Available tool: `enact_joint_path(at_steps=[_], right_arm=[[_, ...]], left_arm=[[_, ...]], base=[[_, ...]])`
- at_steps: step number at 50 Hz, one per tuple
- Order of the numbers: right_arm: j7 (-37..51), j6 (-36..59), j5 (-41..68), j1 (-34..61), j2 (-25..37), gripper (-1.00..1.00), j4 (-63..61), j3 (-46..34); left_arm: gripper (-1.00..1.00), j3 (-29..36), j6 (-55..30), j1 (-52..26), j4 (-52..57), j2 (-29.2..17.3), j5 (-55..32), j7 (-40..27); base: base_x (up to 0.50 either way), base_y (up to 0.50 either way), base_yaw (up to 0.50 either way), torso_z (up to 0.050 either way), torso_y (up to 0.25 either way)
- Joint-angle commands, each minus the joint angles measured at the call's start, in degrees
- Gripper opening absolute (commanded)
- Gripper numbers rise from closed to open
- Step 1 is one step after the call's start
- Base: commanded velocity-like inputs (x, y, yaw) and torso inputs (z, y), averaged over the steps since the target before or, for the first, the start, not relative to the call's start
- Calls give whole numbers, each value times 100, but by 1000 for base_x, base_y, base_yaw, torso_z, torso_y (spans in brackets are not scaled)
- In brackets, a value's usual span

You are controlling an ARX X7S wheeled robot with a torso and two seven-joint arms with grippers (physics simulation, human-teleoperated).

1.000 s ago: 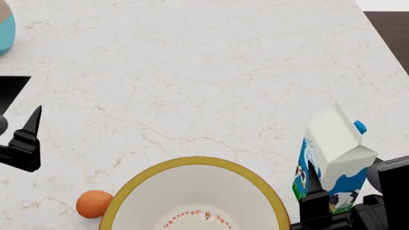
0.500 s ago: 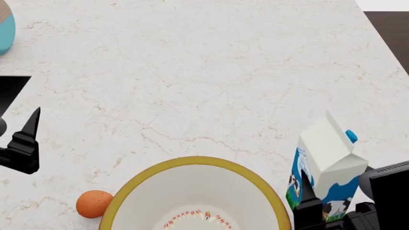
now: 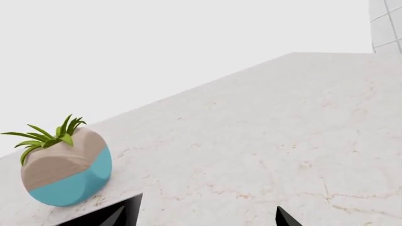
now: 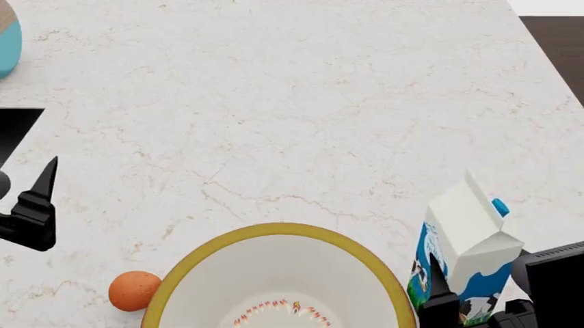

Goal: Place the eggs and milk next to the bowl.

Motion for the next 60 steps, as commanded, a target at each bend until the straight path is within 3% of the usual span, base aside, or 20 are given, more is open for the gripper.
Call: enact_joint_path(at_steps=[1, 36, 37, 60], right_arm=[[-285, -53, -296, -3, -160, -100, 23, 133], [-434, -418, -515, -280, -285, -100, 295, 25], [-439, -421, -507, -294, -277, 100, 292, 39], [-224, -161, -175, -277, -65, 100, -135, 352]], left_arm=[[100, -241, 142, -46, -94, 123, 134, 20], [100, -199, 134, -50, -140, 166, 172, 64], [100, -203, 130, -55, -139, 165, 164, 65], [100, -251, 167, 17, -73, 127, 124, 45]], base=[[0, 0, 0, 0, 0], [0, 0, 0, 0, 0], [0, 0, 0, 0, 0], [0, 0, 0, 0, 0]])
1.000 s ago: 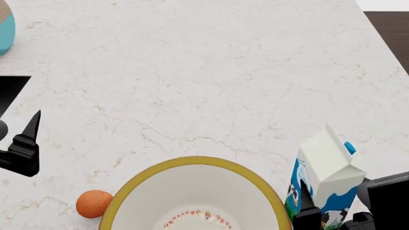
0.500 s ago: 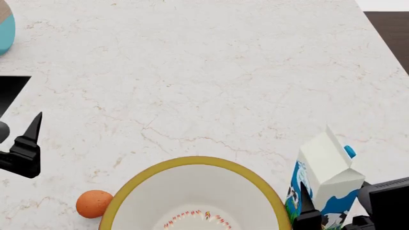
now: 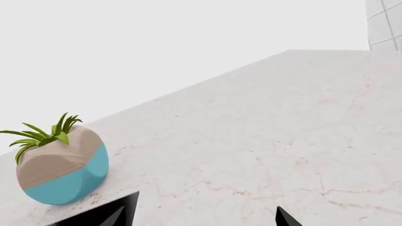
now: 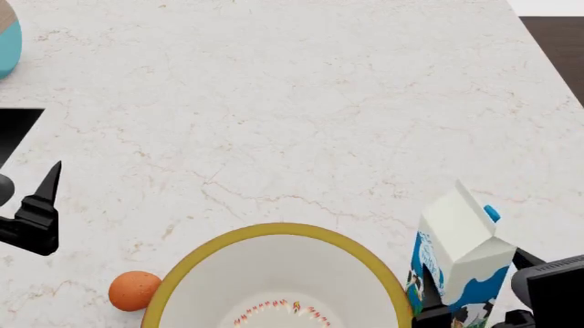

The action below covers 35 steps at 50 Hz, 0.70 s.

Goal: Place the eggs and milk next to the bowl.

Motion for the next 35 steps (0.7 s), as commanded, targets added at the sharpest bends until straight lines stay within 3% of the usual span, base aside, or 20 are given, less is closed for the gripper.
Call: enact_joint_path(at_steps=[1, 35], right_arm=[[-21, 228, 117, 19, 30, 100, -295, 387], [805, 1293, 1770, 1242, 680, 100, -1059, 1208]], left_arm=[[100, -277, 166, -20, -61, 107, 95, 6], [100, -430, 180, -24, 100, -24, -25, -14]], base=[[0, 0, 0, 0, 0], [0, 0, 0, 0, 0]])
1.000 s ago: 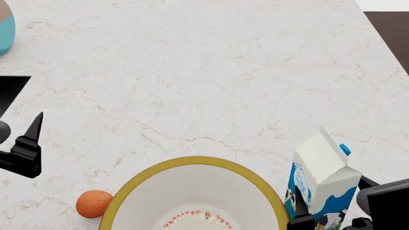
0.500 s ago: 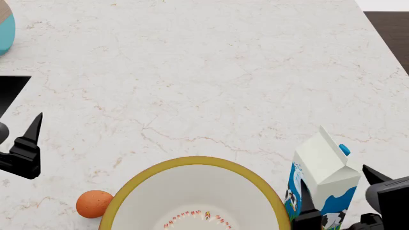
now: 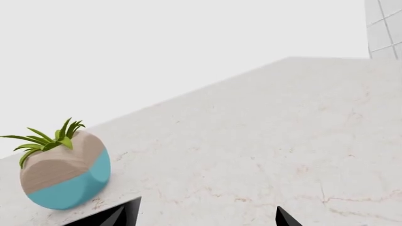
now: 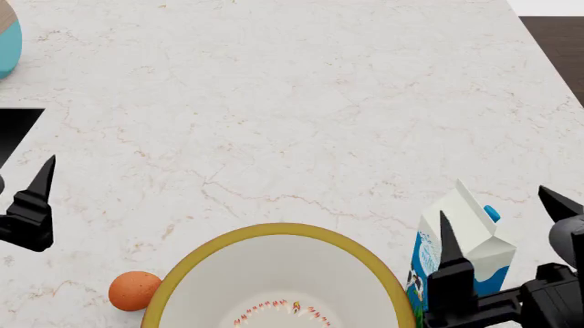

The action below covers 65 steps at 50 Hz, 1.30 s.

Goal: Place the eggs and milk next to the bowl.

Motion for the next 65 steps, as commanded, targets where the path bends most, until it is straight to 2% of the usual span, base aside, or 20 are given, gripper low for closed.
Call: enact_joint_path(at_steps=[1, 9, 17, 22, 32, 38, 45, 48, 52, 59, 65], right_arm=[[194, 423, 618, 506, 140, 100, -241, 539], [511, 600, 1121, 788, 369, 100, -278, 923], [1025, 752, 1657, 836, 627, 100, -136, 1720], [1290, 953, 2222, 822, 975, 100, -113, 2422], [1431, 1430, 2780, 436, 1215, 100, 46, 3933], [1556, 1781, 3077, 292, 1363, 100, 82, 4618], [1552, 2375, 3174, -8, 1190, 100, 37, 5760], [1499, 2683, 3270, -175, 1066, 100, -38, 6361], [1585, 2955, 3504, -321, 1039, 100, -78, 6953], [1799, 3259, 3815, -577, 844, 100, -212, 7617], [1474, 3664, 3764, -889, 525, 100, -325, 8507]], left_arm=[[100, -316, 150, -48, -18, 58, 69, 3], [100, -457, 54, 33, 316, -89, -122, -207], [100, -944, 260, 539, 769, -527, -536, -552], [100, -1233, 345, 817, 1036, -865, -770, -727], [100, -1911, 454, 1422, 1832, -1598, -1534, -1266], [100, -2437, 1048, 2362, 1895, -1998, -1530, -1217], [100, -3631, 1645, 3921, 2022, -2371, -1536, -1231], [100, -4721, 1544, 4776, 2232, -2209, -1526, -1187], [100, -5884, 1181, 5445, 2508, -1809, -1476, -1065], [100, -7301, 854, 6055, 2809, -1054, -1456, -882], [100, -8367, 660, 6397, 3099, -498, -1606, -776]], base=[[0, 0, 0, 0, 0], [0, 0, 0, 0, 0], [0, 0, 0, 0, 0], [0, 0, 0, 0, 0], [0, 0, 0, 0, 0], [0, 0, 0, 0, 0], [0, 0, 0, 0, 0], [0, 0, 0, 0, 0], [0, 0, 0, 0, 0], [0, 0, 0, 0, 0], [0, 0, 0, 0, 0]])
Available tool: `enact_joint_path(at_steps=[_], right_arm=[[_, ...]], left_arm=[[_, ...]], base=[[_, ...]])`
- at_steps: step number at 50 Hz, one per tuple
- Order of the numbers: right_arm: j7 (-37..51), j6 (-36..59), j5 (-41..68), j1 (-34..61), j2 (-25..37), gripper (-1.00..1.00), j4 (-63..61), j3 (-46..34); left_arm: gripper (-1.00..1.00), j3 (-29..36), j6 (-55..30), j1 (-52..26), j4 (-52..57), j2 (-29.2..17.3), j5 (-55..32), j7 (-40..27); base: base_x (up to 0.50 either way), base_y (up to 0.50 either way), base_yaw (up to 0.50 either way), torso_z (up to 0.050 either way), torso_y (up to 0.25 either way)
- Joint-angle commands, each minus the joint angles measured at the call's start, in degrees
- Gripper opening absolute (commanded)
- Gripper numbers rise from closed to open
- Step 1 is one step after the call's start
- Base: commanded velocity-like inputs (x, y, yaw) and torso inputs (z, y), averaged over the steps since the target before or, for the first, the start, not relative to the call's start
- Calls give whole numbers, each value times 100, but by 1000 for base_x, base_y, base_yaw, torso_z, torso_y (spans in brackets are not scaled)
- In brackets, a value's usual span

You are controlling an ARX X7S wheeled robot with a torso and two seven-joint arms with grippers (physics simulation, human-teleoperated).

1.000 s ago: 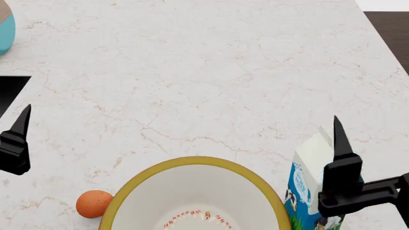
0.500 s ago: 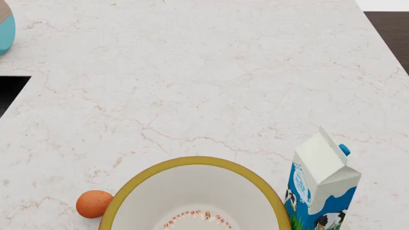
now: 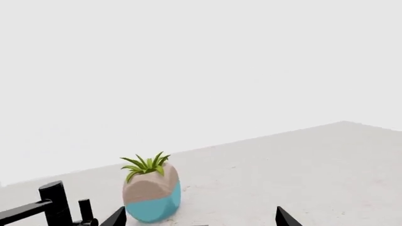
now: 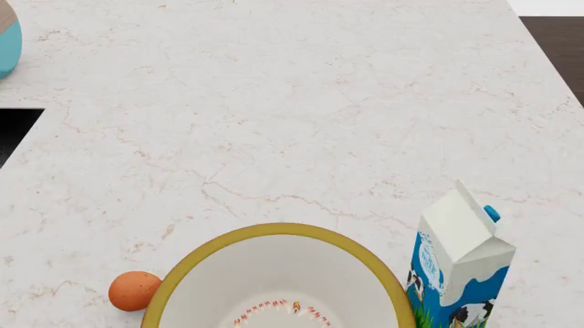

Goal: Place the eggs and milk next to the bowl.

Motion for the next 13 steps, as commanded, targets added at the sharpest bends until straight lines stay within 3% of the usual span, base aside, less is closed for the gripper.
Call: enact_joint_path(at_steps=[1, 7, 13], right_arm=[[-437, 781, 67, -524, -528, 100, -182, 1804], [-857, 905, -159, -876, -743, 100, -235, 2527], [-2161, 799, -1176, -1506, -1466, 100, -580, 3255]], left_arm=[[100, -2509, -166, 1071, 434, 1023, -48, 235], [100, -3167, -204, 1346, 615, 1541, -120, 448], [100, -3709, -208, 1757, 731, 2222, -64, 845]], base=[[0, 0, 0, 0, 0], [0, 0, 0, 0, 0], [0, 0, 0, 0, 0]])
